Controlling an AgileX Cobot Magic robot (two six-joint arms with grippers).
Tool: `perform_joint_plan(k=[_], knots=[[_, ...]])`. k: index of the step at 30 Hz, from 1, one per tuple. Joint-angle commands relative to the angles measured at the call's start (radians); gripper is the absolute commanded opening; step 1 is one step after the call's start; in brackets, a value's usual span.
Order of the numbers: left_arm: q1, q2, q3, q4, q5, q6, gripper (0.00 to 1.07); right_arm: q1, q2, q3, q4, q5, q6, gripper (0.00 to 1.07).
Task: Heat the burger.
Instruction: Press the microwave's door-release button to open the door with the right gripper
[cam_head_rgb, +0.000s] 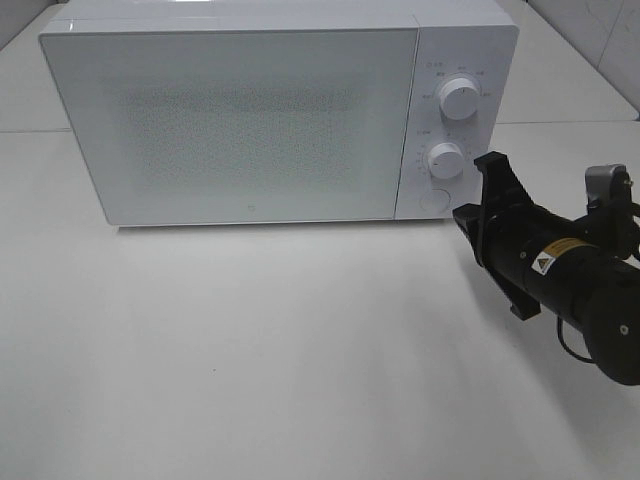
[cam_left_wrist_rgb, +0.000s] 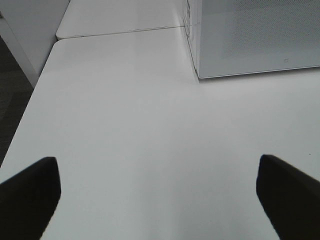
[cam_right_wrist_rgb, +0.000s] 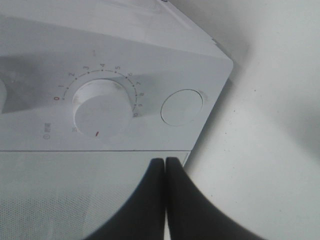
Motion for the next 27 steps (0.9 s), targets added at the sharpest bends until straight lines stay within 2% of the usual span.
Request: perform_joint_plan(k=[1,18,27], knots=[[0.002,-0.02,0.002,-0.003,-0.003,-0.005,1.01,0.001,0.0,-0.042,0.034,0.046,-0.011,0.0],[0.002,-0.02,0.002,-0.003,-0.003,-0.005,1.01,0.001,0.132,-0.207,0.061,0.124,0.064,0.0],[0.002,-0.02,0.002,-0.003,-0.003,-0.005,1.01,0.0,0.182,-0.257,0.078,0.128,0.081,0.0]])
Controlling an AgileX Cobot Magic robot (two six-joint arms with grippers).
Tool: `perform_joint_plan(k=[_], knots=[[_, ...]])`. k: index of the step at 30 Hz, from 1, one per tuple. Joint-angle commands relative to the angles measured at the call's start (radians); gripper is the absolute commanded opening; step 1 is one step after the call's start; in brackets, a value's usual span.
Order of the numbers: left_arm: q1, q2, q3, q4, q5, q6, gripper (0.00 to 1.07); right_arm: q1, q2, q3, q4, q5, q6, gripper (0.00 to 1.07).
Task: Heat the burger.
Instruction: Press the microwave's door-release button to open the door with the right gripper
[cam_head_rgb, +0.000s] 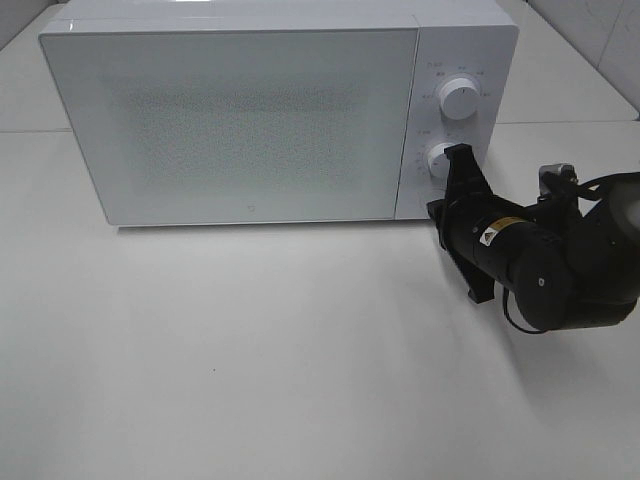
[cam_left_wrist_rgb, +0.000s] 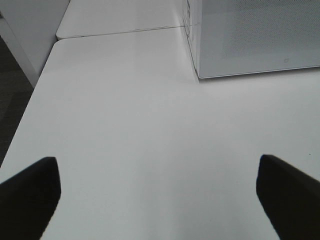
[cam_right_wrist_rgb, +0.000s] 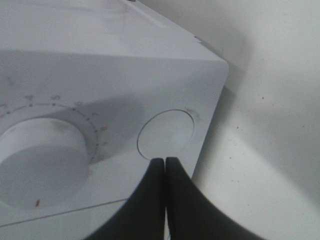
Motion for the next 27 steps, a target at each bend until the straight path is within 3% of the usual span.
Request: perform_joint_plan(k=[1,27], knots=[[0.002,-0.02,0.002,-0.003,-0.003,-0.005,1.01,-0.001,0.015,-0.029,0.009,0.004,0.005,0.0],[0.002,-0.02,0.002,-0.004,-0.003,-0.002,1.01,-0.037,0.052,-0.117,-0.01,-0.016,-0.017,0.0]])
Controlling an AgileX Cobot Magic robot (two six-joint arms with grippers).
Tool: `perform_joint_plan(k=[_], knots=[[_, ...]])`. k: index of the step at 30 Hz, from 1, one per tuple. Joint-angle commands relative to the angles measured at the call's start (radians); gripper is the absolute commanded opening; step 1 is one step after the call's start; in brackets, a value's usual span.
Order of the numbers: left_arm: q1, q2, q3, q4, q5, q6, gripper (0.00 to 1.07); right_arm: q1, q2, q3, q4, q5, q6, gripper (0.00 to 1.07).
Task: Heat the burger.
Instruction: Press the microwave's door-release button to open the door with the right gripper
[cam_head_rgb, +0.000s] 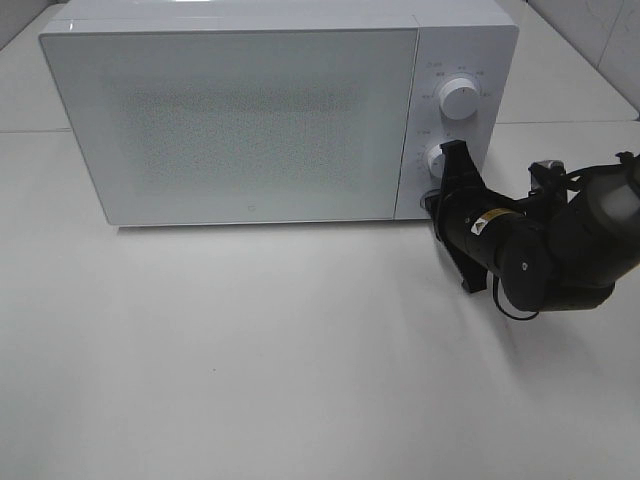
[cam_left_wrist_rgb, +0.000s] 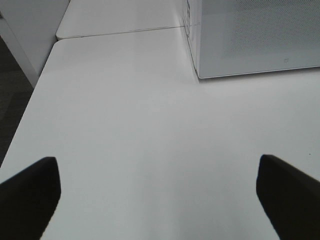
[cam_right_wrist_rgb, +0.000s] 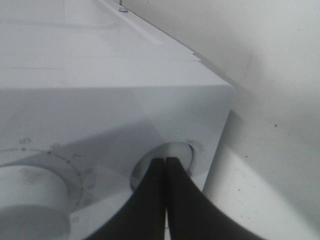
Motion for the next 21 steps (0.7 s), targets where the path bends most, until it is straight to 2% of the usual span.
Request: perform_joint_plan(k=[1,16,21], knots=[[0.002,-0.02,0.002,-0.004,-0.003,-0.002,1.01,-0.004,-0.006,-0.037,-0.004,-0.041,-0.018,0.0],[0.002,-0.02,0.002,-0.004,-0.003,-0.002,1.01,-0.006,-0.006,-0.058,0.025,-0.084,-0.022,0.0],[0.002,-0.02,0.002,-0.004,-0.003,-0.002,1.01,-0.02,-0.006,-0.129,0.031,-0.063,-0.047,0.0]])
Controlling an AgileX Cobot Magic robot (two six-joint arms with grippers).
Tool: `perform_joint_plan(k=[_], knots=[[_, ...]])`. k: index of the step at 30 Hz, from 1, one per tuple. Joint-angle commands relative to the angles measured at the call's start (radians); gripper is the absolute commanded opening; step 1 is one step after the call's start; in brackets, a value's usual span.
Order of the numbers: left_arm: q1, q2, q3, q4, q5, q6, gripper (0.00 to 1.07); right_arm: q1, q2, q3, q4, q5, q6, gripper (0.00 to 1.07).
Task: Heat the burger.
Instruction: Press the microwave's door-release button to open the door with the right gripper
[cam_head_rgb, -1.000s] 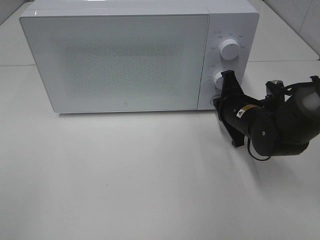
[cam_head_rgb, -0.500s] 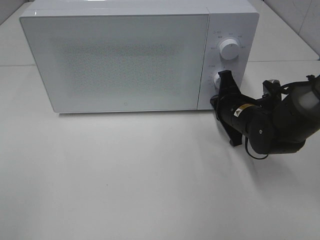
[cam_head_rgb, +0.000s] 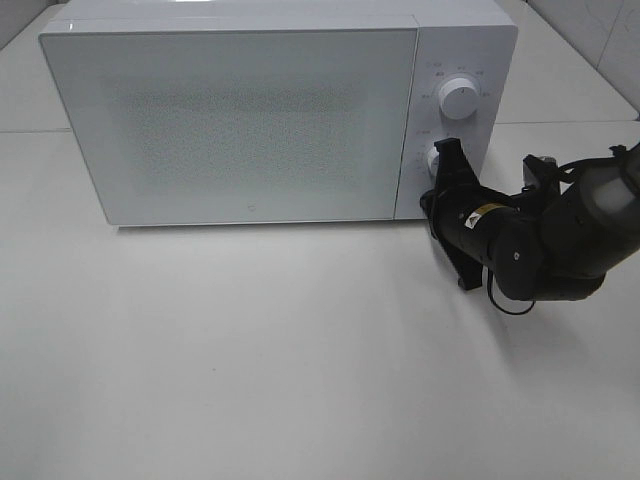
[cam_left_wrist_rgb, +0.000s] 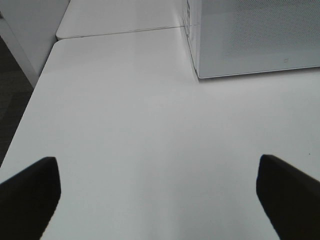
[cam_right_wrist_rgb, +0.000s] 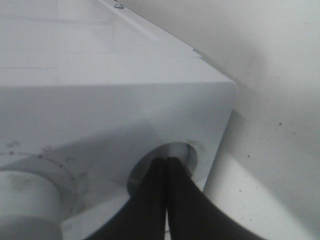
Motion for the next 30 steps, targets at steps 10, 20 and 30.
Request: perform_joint_plan(k=[10,20,30], knots=[[0.002,-0.02,0.002,-0.004,-0.003,-0.002,1.01,-0.038,-0.011,-0.106,-0.009,-0.117,-0.017,0.0],[0.002,-0.02,0.002,-0.004,-0.003,-0.002,1.01,-0.024,-0.025,-0.09,-0.004,-0.079,-0.014,0.0],[0.002,-0.02,0.002,-0.004,-0.003,-0.002,1.01,-0.024,-0.025,-0.046,-0.011,-0.082,-0.005,0.0]])
